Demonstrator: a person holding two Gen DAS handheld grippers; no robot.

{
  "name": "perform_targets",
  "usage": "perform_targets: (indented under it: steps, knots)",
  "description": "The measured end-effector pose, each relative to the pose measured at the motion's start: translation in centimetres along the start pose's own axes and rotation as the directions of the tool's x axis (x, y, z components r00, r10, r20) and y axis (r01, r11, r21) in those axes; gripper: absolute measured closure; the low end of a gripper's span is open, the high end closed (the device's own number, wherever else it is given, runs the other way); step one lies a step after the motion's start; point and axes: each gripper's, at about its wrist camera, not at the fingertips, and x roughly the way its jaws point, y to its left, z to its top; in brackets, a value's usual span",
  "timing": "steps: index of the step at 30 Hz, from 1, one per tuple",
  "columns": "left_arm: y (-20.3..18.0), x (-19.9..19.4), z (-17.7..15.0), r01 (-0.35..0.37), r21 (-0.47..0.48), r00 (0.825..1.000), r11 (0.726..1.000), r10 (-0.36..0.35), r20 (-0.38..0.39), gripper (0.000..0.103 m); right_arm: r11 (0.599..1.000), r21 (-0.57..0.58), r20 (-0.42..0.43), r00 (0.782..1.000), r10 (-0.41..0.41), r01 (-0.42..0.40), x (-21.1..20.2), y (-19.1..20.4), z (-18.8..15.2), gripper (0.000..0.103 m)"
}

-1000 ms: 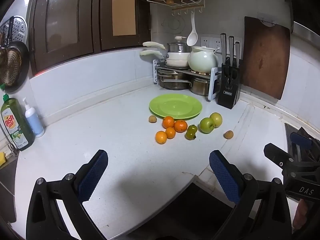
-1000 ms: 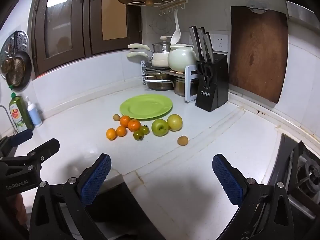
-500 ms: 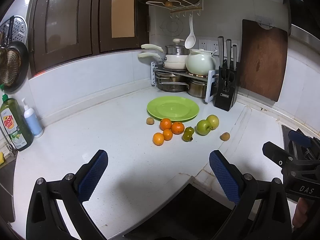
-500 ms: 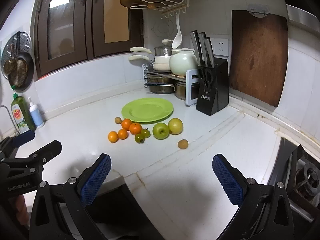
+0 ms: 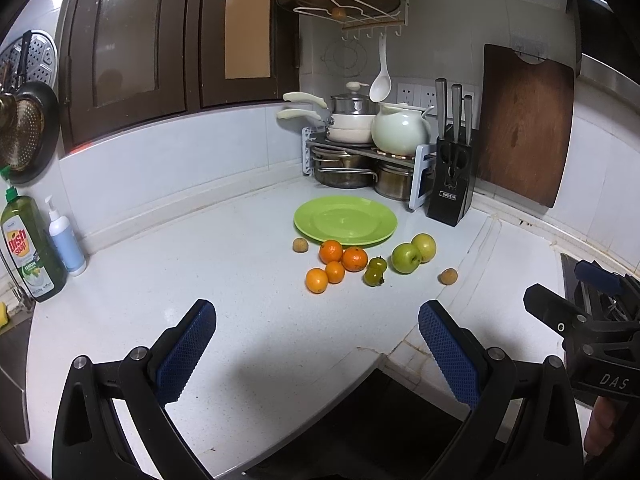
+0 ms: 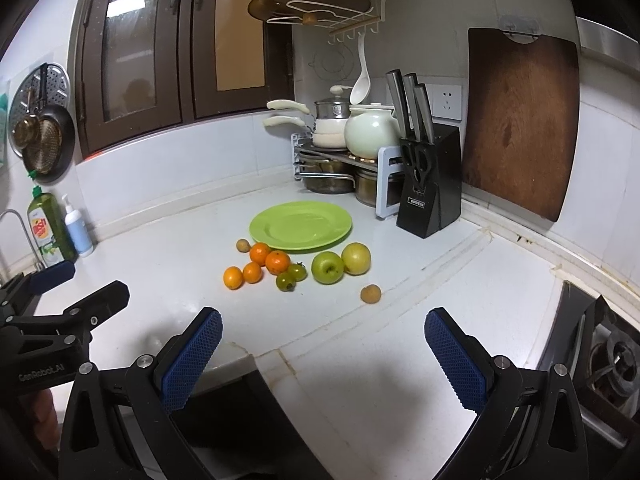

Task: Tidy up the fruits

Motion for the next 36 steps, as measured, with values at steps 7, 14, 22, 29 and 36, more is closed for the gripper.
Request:
perform_targets:
  steps: [7,14,22,29,36]
  knots:
    - [0.02,-0.06,0.0,0.002,-0.002,1.0,1.0,-0.002,0.002,0.0,1.0,0.001,0.0,1.0,0.002,-0.002,0.01,-0.07,0.06,0.001]
    - [0.05,-0.1,-0.19,0.0,-0.003,1.0,1.0,0.0,0.005,0.0,1.0,-0.001,-0.001,1.0,0.002,-0.002,0.0,-0.02,-0.03,0.001]
    - [0.13,-0.16,-0.22,-0.002,-0.003,1.0,1.0,0.002,0.008,0.0,1.0,-0.003,-0.002,1.0,0.001,-0.001,0.04,0.15,0.05,0.001]
    - [0.14,-0.16,-0.28,-0.003,-0.003,1.0,1.0,0.003,0.009,0.0,1.0,-0.003,-0.003,1.0,0.001,-0.001,0.09,0.17,0.05,0.001]
    - [0.14,-0.15,-0.4,-0.003,-0.003,1.0,1.0,0.003,0.01,0.0,1.0,-0.004,-0.006,1.0,0.003,-0.003,0.11,0.4,-0.04,0.001]
